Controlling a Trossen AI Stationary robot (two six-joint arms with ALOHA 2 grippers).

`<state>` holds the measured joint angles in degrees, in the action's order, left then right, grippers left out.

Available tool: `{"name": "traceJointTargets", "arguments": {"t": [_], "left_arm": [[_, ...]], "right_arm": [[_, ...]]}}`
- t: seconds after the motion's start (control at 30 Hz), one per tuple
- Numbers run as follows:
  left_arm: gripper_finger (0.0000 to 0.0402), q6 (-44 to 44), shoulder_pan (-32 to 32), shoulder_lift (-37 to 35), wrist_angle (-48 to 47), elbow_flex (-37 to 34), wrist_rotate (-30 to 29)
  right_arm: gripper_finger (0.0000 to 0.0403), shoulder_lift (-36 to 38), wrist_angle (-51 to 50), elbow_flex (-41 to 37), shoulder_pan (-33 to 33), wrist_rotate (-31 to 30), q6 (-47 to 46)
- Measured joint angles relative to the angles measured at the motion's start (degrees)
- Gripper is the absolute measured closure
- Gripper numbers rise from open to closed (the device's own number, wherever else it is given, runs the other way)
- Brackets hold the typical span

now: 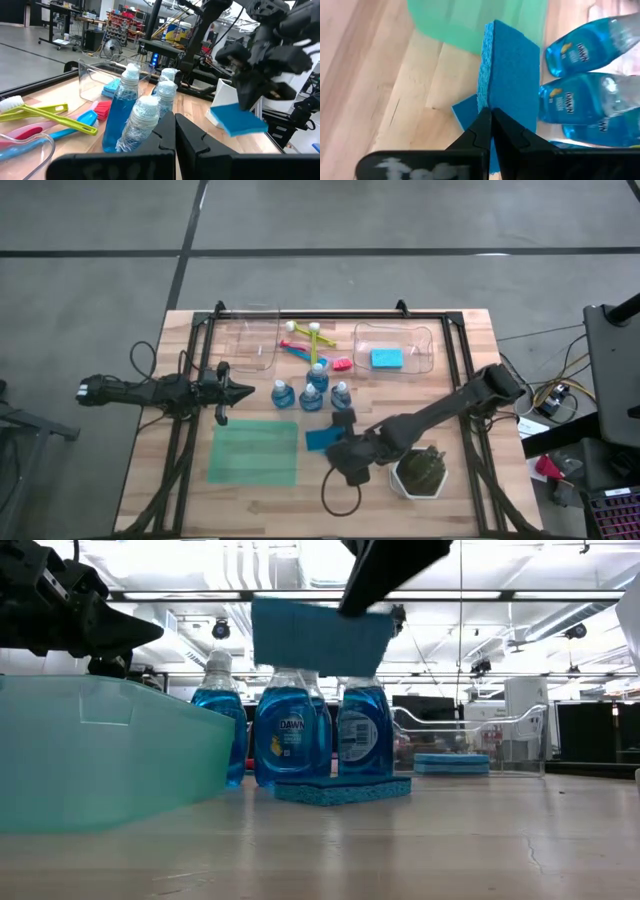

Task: Pick & Place Kitchen Sink Supplies
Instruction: Put the blue sponge into the right transparent bin

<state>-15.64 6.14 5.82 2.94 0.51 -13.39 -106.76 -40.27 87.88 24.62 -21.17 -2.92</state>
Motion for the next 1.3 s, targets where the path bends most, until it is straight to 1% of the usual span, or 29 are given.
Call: {"name": "traceJointTargets", "arguments": {"t": [0.17, 0.23, 0.57, 0.83, 0.97, 1.03, 1.3], "left_arm": [[0.0401, 0.0, 0.0, 0.0, 0.0, 0.0, 0.0], [0.0401, 0.0, 0.0, 0.0, 0.0, 0.0, 0.0], [0.0401, 0.0, 0.0, 0.0, 0.0, 0.0, 0.0], [0.0401, 0.0, 0.0, 0.0, 0.0, 0.0, 0.0], [0.0401, 0.0, 0.0, 0.0, 0.0, 0.0, 0.0], [0.0401, 0.0, 0.0, 0.0, 0.0, 0.0, 0.0], [0.0401, 0.0, 0.0, 0.0, 0.0, 0.0, 0.0]], "right_arm": [[0.0394, 2.8, 0.1, 0.0, 0.0, -0.1, 1.7], [0.0394, 4.3, -0.2, 0.0, 0.0, -1.1, 2.6], [0.0394, 11.8, -3.2, 0.0, 0.0, -11.7, 5.3], [0.0394, 17.3, -4.8, 0.0, -0.2, -16.4, 9.9], [0.0394, 19.2, -8.2, 0.0, -0.6, -23.3, 11.9], [0.0394, 19.9, -10.2, 0.0, -1.1, -25.4, 11.9], [0.0394, 23.9, -12.8, -1.8, -4.1, -25.5, 13.2]]}}
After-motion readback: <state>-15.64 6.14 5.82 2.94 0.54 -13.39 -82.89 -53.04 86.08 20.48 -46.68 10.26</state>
